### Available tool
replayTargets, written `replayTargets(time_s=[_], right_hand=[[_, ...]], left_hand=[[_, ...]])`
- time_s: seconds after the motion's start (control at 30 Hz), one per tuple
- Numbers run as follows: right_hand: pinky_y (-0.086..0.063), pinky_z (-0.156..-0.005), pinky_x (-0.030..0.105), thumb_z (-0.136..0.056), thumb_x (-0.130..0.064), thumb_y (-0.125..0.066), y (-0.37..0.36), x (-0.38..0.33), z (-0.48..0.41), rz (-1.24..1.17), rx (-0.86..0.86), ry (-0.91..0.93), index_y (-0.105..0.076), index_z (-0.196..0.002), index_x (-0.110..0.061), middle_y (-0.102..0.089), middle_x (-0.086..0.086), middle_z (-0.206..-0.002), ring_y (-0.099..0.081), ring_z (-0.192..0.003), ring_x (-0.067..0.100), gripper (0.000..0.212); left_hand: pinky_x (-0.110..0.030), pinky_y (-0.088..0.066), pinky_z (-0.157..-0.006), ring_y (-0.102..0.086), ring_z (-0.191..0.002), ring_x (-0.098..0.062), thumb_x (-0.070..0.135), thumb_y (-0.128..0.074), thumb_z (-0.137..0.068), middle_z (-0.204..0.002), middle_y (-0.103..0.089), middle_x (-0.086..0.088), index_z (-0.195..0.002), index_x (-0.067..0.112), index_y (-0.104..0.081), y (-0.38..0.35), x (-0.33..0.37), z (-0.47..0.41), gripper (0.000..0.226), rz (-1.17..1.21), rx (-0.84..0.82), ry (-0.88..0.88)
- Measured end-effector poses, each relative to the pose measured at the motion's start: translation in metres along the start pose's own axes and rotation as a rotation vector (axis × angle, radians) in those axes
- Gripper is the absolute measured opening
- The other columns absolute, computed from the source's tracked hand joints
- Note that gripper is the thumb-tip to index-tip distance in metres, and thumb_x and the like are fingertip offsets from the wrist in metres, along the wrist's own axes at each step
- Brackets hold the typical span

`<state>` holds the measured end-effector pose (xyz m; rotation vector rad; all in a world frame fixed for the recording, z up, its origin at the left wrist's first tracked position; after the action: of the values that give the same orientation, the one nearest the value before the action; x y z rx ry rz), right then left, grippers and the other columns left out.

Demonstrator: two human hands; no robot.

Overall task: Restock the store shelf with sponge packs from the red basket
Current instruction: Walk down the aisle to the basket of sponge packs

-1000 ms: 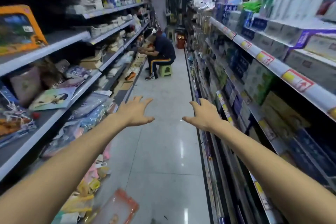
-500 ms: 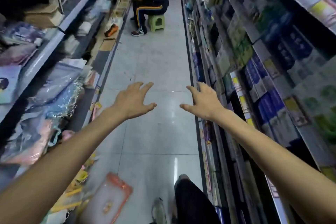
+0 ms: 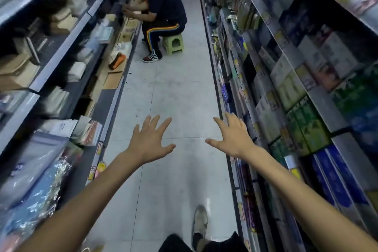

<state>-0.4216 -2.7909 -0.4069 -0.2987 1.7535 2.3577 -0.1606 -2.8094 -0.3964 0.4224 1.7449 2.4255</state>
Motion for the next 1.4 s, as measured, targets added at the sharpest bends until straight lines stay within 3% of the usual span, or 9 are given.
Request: replayTargets(time_s=[0.13, 0.33, 0.5, 0.7, 0.93, 1.03, 1.17, 1.4], right_hand=[[-0.006, -0.127, 0.05, -0.091, -0.071, -0.054, 0.048, -0.001, -0.096, -0.098, 0.057, 0.001, -0.024, -0.162, -0.027, -0.009, 0.018, -0.169, -0.001, -0.158, 0.034, 0.089], [-0.005, -0.128, 0.049, -0.092, -0.069, -0.053, 0.092, -0.021, -0.253, -0.064, 0.069, 0.095, -0.022, -0.161, -0.027, -0.008, 0.018, -0.169, 0.0, -0.158, 0.034, 0.087], [-0.004, -0.128, 0.047, -0.093, -0.069, -0.052, 0.138, -0.041, -0.405, -0.015, 0.092, 0.127, -0.022, -0.162, -0.027, -0.008, 0.015, -0.17, 0.0, -0.158, 0.033, 0.086], [-0.006, -0.128, 0.047, -0.094, -0.069, -0.052, 0.202, -0.05, -0.564, 0.002, 0.093, 0.109, -0.02, -0.162, -0.027, -0.005, 0.014, -0.17, 0.001, -0.158, 0.032, 0.086], [-0.005, -0.128, 0.05, -0.091, -0.075, -0.046, 0.266, -0.005, -0.721, 0.018, 0.145, 0.019, -0.019, -0.162, -0.027, -0.008, 0.016, -0.17, -0.001, -0.158, 0.033, 0.09], [-0.012, -0.126, 0.052, -0.083, -0.083, -0.034, 0.293, 0.024, -0.796, 0.0, 0.182, -0.021, -0.025, -0.16, -0.026, -0.015, 0.016, -0.167, -0.008, -0.157, 0.037, 0.096], [-0.006, -0.127, 0.051, -0.092, -0.072, -0.05, 0.339, 0.062, -0.913, -0.001, 0.176, -0.05, -0.021, -0.162, -0.025, -0.01, 0.016, -0.169, -0.001, -0.158, 0.034, 0.089], [-0.005, -0.126, 0.052, -0.09, -0.074, -0.05, 0.429, 0.102, -1.115, 0.036, 0.156, -0.036, -0.022, -0.161, -0.026, -0.014, 0.019, -0.168, -0.005, -0.157, 0.035, 0.09]], left_hand=[[-0.055, -0.013, -0.126, -0.003, -0.159, -0.029, 0.068, -0.051, -0.093, -0.173, -0.009, -0.006, -0.163, 0.04, -0.005, 0.042, -0.014, -0.086, 0.088, 0.096, 0.083, 0.029], [-0.05, -0.03, -0.122, -0.021, -0.155, -0.027, 0.072, -0.039, -0.084, -0.168, -0.026, -0.004, -0.162, 0.038, -0.016, 0.093, -0.062, -0.223, 0.088, 0.132, 0.196, 0.061], [-0.052, -0.024, -0.124, -0.014, -0.158, -0.03, 0.07, -0.05, -0.09, -0.171, -0.017, -0.006, -0.163, 0.041, -0.007, 0.126, -0.119, -0.363, 0.09, 0.114, 0.116, 0.077], [-0.049, -0.029, -0.121, -0.021, -0.155, -0.028, 0.07, -0.05, -0.089, -0.169, -0.023, -0.007, -0.163, 0.038, -0.012, 0.207, -0.16, -0.529, 0.089, 0.069, 0.136, 0.008], [-0.045, -0.031, -0.12, -0.028, -0.152, -0.026, 0.065, -0.054, -0.091, -0.166, -0.03, -0.006, -0.162, 0.038, -0.02, 0.295, -0.153, -0.713, 0.083, 0.052, 0.184, -0.116], [-0.046, -0.037, -0.117, -0.032, -0.15, -0.026, 0.066, -0.052, -0.089, -0.164, -0.033, -0.006, -0.161, 0.036, -0.023, 0.321, -0.145, -0.808, 0.084, 0.02, 0.186, -0.163], [-0.051, -0.032, -0.12, -0.025, -0.153, -0.028, 0.067, -0.052, -0.089, -0.165, -0.028, -0.009, -0.162, 0.035, -0.019, 0.351, -0.133, -0.946, 0.086, -0.063, 0.125, -0.179], [-0.053, -0.028, -0.121, -0.02, -0.154, -0.029, 0.071, -0.044, -0.083, -0.168, -0.021, -0.007, -0.163, 0.036, -0.016, 0.436, -0.125, -1.142, 0.091, -0.098, 0.114, -0.147]])
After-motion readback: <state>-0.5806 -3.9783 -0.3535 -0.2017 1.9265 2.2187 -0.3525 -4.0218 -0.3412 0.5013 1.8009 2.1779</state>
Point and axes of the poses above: each hand's wrist, its own z-axis away from the middle knuckle, its own y-axis out of the back of the hand, x = y × z, the point moved 7 cm from there along -z, towards the middle knuckle
